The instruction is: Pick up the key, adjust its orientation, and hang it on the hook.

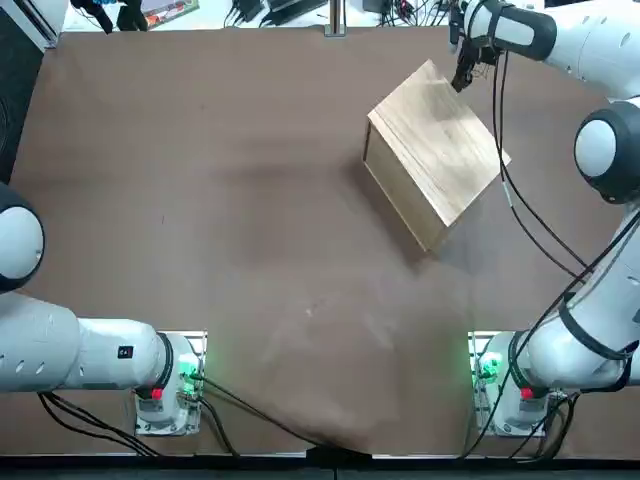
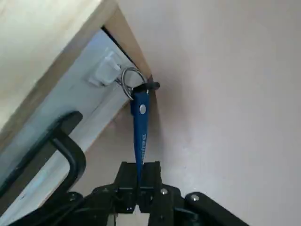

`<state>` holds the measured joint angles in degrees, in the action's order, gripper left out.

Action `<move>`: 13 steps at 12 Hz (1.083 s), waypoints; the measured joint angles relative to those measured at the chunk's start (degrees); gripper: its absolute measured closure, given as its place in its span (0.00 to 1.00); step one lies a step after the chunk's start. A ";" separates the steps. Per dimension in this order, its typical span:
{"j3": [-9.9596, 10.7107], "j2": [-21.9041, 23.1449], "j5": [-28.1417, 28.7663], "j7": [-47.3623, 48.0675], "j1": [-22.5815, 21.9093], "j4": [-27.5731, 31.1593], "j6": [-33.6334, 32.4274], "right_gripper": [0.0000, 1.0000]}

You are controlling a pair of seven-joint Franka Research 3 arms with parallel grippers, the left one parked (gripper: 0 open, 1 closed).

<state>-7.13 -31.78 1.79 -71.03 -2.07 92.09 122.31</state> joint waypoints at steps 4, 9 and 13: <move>0.00 -0.40 0.00 -0.18 0.00 0.00 0.00 0.96; 0.08 -0.68 0.00 -0.31 0.16 0.00 0.00 0.96; 0.20 -0.69 0.00 -0.66 0.44 0.00 0.00 0.96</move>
<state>-6.93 -32.47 1.79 -71.69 -1.63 92.09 122.31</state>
